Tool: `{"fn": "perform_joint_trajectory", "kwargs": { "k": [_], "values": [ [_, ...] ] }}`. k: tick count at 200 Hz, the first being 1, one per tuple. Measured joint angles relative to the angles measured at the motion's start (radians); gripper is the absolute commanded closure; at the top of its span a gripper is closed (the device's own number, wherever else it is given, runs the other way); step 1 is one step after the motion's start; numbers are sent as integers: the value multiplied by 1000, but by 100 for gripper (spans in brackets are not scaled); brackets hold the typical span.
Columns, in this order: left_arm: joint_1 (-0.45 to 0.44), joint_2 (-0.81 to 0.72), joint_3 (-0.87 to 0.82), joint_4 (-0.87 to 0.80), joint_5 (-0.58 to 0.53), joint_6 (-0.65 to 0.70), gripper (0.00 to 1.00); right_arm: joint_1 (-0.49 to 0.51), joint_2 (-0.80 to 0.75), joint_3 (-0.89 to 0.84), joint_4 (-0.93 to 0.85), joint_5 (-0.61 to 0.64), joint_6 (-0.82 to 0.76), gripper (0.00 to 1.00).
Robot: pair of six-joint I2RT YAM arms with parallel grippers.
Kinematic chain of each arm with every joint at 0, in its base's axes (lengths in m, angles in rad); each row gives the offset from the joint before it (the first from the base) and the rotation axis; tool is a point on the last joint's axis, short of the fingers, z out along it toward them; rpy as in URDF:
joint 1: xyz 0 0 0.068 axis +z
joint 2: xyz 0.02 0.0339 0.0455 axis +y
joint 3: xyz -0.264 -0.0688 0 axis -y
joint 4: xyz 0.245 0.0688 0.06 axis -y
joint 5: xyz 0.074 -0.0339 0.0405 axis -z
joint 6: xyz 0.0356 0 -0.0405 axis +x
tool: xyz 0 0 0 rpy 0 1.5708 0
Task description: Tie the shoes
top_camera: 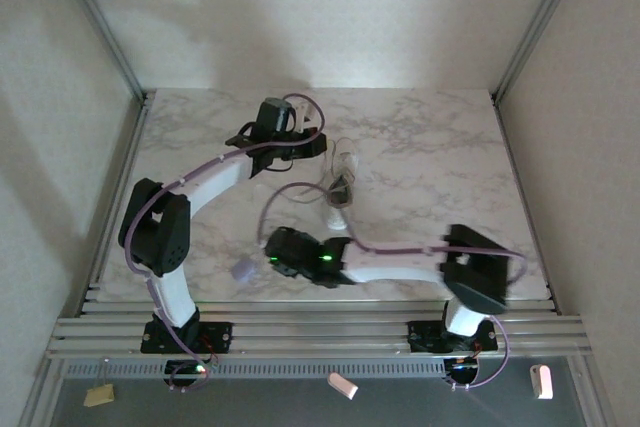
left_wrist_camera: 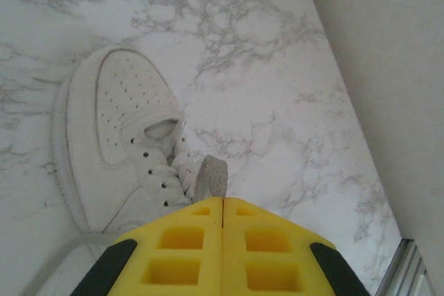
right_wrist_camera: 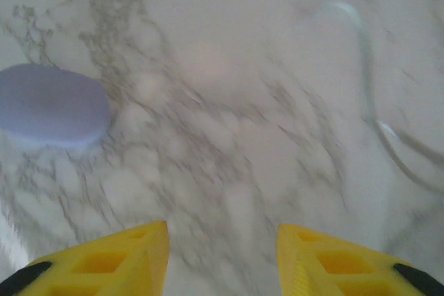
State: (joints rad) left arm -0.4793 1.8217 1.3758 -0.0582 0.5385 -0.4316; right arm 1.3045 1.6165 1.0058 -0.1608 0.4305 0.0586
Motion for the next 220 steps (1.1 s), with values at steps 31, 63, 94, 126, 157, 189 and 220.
{"fn": "perform_joint_trajectory", "kwargs": {
  "k": [31, 63, 94, 126, 157, 189, 220],
  "values": [
    [-64, -43, -77, 38, -95, 46, 100, -146, -329, -166, -39, 16, 143, 1],
    [-124, -124, -202, 134, -193, 74, 100, -401, -546, -160, -99, -19, 241, 1],
    [-137, -200, -318, 237, -265, 78, 100, -531, -578, -94, -197, -42, 269, 1],
    [-166, -245, -385, 306, -328, 110, 100, -722, -470, 53, -312, -129, 301, 3],
    [-223, -245, -410, 346, -357, 158, 100, -794, -196, 341, -392, -302, 262, 13],
    [-261, -245, -443, 369, -364, 205, 100, -792, 137, 700, -485, -487, 180, 19],
    [-286, -245, -480, 404, -364, 261, 100, -776, 465, 1090, -615, -619, 100, 24]
  ]
}}
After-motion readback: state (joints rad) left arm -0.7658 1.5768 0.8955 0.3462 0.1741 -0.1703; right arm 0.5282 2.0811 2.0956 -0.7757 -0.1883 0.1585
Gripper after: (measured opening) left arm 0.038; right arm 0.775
